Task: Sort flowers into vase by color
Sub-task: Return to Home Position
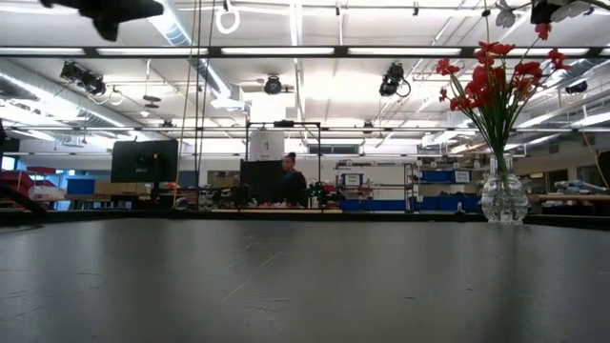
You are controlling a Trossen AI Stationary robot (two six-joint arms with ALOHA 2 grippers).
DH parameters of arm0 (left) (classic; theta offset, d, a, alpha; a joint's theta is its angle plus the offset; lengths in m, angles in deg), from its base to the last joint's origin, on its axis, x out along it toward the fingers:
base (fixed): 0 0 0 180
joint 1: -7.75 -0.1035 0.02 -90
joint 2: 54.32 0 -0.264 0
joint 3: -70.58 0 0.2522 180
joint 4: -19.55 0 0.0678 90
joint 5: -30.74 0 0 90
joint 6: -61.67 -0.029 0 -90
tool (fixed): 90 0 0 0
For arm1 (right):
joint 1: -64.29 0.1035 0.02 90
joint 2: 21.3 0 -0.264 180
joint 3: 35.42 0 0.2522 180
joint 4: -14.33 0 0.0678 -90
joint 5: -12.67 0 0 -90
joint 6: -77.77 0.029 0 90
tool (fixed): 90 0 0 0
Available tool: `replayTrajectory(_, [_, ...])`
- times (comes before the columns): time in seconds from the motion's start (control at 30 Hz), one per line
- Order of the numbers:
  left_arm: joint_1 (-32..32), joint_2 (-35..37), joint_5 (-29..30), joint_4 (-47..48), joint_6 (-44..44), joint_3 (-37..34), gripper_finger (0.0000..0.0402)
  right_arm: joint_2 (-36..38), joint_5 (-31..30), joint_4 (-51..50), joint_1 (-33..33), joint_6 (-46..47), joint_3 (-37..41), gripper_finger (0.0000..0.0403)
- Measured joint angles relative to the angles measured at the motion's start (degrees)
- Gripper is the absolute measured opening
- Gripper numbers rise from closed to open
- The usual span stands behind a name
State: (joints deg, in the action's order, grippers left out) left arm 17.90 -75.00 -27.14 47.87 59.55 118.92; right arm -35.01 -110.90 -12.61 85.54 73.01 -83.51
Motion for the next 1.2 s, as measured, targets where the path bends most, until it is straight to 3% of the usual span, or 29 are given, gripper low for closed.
replayTrajectory(0.17, [-0.1, 10.8, -0.1, 5.8, -1.5, -0.6, 0.0001, 3.3, 1.9, 16.3, 0.0, -7.6, 5.3, 0.0000])
replayTrajectory(0.37, [0.0, 20.4, -0.1, 10.3, -3.5, -0.5, 0.0000, 8.0, 2.1, 8.2, 0.0, -3.7, 5.3, 0.0000])
replayTrajectory(0.6, [0.3, 19.7, -0.1, 16.4, -3.2, -0.5, 0.0000, 8.1, 6.0, 4.9, 0.0, 0.6, 7.1, 0.0000])
replayTrajectory(0.97, [0.3, 20.1, -0.1, 16.2, -6.1, -0.5, 0.0000, 10.3, 11.0, 23.4, -4.9, 5.1, 23.4, 0.0000])
replayTrajectory(1.2, [0.3, 20.1, -0.7, 11.3, -5.0, -4.5, 0.0000, 10.4, 17.2, 19.9, -11.2, 8.4, 26.1, 0.0000])
